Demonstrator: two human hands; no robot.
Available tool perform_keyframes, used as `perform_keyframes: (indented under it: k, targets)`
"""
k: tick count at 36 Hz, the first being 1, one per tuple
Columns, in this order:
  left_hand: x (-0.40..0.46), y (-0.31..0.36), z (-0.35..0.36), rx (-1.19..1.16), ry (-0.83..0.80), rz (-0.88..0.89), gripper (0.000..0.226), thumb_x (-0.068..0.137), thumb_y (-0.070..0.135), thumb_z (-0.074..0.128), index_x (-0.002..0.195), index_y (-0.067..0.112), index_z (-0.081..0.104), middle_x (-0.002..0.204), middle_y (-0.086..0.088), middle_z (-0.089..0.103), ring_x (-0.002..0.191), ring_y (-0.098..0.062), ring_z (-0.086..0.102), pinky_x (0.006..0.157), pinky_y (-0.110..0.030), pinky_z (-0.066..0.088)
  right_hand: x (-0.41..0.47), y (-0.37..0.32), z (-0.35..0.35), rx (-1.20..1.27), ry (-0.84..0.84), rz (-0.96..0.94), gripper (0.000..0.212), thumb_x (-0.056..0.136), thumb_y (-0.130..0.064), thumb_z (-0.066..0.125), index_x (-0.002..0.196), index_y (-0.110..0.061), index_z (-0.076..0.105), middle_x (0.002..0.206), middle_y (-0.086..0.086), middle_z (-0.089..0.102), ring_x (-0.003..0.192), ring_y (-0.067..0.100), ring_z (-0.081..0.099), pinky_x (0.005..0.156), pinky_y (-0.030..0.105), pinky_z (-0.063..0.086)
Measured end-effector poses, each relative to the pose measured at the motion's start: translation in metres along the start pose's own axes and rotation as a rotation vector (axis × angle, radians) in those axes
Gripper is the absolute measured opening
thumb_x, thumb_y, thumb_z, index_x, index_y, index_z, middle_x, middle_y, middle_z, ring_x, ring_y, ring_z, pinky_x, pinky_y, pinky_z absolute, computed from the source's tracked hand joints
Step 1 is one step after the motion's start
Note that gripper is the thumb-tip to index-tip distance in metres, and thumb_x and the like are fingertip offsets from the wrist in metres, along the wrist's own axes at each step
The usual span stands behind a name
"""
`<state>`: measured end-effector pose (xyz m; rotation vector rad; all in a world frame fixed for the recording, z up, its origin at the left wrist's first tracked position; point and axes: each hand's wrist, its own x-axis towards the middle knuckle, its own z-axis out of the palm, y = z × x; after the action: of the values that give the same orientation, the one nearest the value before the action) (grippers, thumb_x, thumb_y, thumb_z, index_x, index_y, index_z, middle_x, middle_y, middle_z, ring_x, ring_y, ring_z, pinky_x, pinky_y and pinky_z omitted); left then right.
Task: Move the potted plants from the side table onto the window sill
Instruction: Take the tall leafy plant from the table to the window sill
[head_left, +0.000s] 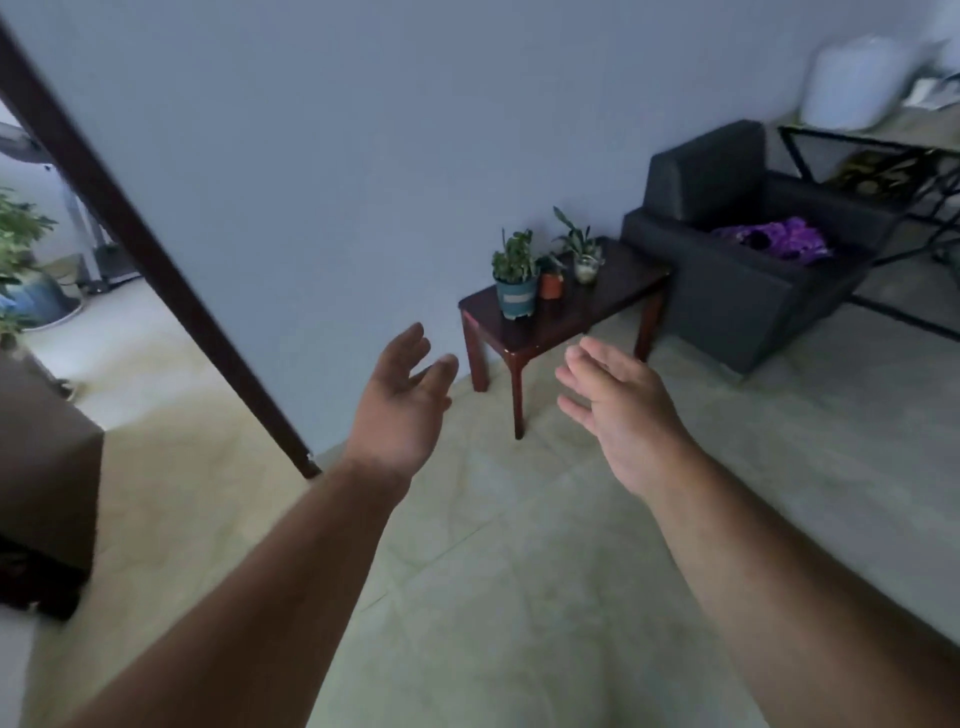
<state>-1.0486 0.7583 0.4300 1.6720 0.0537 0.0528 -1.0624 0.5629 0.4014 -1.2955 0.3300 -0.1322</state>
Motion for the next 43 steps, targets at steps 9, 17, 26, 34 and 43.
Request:
perform_keyframes:
  k: [9,17,26,34,43]
  targets:
    - [0.063,0.003,0.112,0.1,-0.194,0.005,0.052,0.092,0.035,0.066,0.138,0.016,0.051,0.134,-0.006,0.062,0.111,-0.022,0.067,0.099,-0.047,0.054,0.056,-0.025,-0.095,0.01,0.204,-0.029,0.059,0.101,-0.028,0.061,0.151,-0.005,0.04,0.143,0.007,0.058,0.124,0.015,0.061,0.108,0.044,0.05]
    - [0.167,-0.014,0.204,0.001,-0.259,0.006,0.059,0.097,0.031,0.062,0.151,0.027,0.039,0.149,0.003,0.048,0.122,-0.016,0.059,0.094,-0.032,0.054,0.17,-0.047,-0.151,-0.02,0.306,-0.051,0.056,0.1,-0.029,0.062,0.149,-0.007,0.043,0.14,0.006,0.06,0.121,0.015,0.063,0.106,0.043,0.052]
    - [0.307,-0.004,0.292,-0.1,-0.268,-0.063,0.057,0.097,0.025,0.062,0.15,0.025,0.04,0.15,0.003,0.047,0.113,-0.002,0.057,0.101,-0.037,0.052,0.313,-0.084,-0.165,-0.102,0.312,-0.039,0.052,0.1,-0.029,0.062,0.146,-0.01,0.047,0.134,0.005,0.063,0.119,0.013,0.065,0.104,0.041,0.054]
    - [0.385,-0.011,0.373,-0.047,-0.272,-0.101,0.057,0.098,0.026,0.06,0.151,0.025,0.037,0.15,0.003,0.047,0.121,-0.01,0.056,0.1,-0.035,0.052,0.414,-0.097,-0.211,-0.155,0.304,0.014,0.052,0.1,-0.034,0.061,0.146,-0.012,0.048,0.131,0.003,0.065,0.118,0.012,0.065,0.103,0.04,0.054]
    - [0.484,-0.032,0.486,-0.01,-0.161,-0.186,0.056,0.098,0.026,0.06,0.151,0.023,0.039,0.151,-0.002,0.046,0.124,-0.016,0.055,0.102,-0.042,0.051,0.568,-0.111,-0.294,-0.15,0.161,0.087,0.054,0.101,-0.031,0.059,0.149,-0.01,0.044,0.124,-0.004,0.063,0.119,0.01,0.063,0.105,0.038,0.052]
